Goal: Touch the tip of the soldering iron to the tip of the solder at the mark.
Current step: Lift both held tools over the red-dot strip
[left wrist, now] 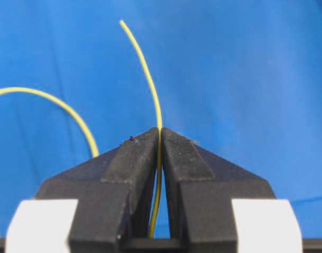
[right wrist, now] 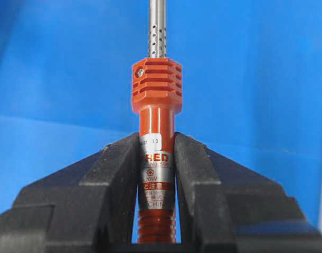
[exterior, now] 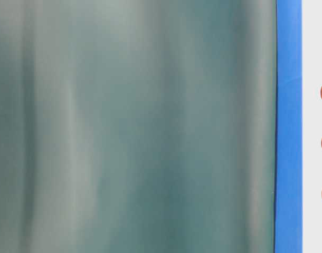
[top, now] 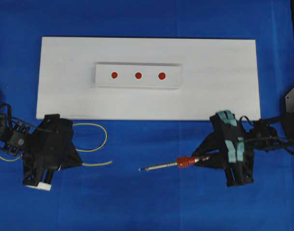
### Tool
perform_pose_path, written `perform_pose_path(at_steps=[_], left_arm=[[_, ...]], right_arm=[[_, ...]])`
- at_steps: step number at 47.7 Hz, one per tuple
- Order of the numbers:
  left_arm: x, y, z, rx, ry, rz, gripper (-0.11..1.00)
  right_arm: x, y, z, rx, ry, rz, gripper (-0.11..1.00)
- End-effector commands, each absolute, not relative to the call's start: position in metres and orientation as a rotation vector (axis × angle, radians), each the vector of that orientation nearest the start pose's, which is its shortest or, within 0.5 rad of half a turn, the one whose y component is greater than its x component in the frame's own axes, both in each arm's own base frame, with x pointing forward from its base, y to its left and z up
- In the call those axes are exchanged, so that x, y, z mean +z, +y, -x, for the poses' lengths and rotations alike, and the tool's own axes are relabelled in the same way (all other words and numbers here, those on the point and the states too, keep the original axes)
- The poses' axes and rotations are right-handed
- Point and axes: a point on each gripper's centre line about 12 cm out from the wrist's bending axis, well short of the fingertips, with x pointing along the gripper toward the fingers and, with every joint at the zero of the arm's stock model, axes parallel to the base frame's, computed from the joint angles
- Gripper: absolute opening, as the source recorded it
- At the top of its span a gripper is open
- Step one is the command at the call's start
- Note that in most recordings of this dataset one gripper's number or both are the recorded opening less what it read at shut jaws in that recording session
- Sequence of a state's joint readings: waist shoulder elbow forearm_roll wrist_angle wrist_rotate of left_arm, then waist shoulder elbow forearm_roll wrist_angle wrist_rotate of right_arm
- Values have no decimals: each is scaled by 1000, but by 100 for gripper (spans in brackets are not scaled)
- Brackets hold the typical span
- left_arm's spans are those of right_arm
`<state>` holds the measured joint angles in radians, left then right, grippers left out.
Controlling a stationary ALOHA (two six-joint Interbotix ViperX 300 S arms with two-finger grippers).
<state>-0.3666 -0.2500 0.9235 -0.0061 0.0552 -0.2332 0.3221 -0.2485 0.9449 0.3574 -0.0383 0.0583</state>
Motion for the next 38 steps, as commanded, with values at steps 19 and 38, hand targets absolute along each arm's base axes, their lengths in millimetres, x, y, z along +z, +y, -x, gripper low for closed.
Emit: perform_pose_path(at_steps=[19, 38], left_arm=[[198, -16, -311, 36, 795, 179, 2], [206, 58, -314, 230, 800, 201, 2]], right_arm=[[205, 7, -318, -42, 760, -243, 7], [214, -57, -319, -206, 790, -224, 7]])
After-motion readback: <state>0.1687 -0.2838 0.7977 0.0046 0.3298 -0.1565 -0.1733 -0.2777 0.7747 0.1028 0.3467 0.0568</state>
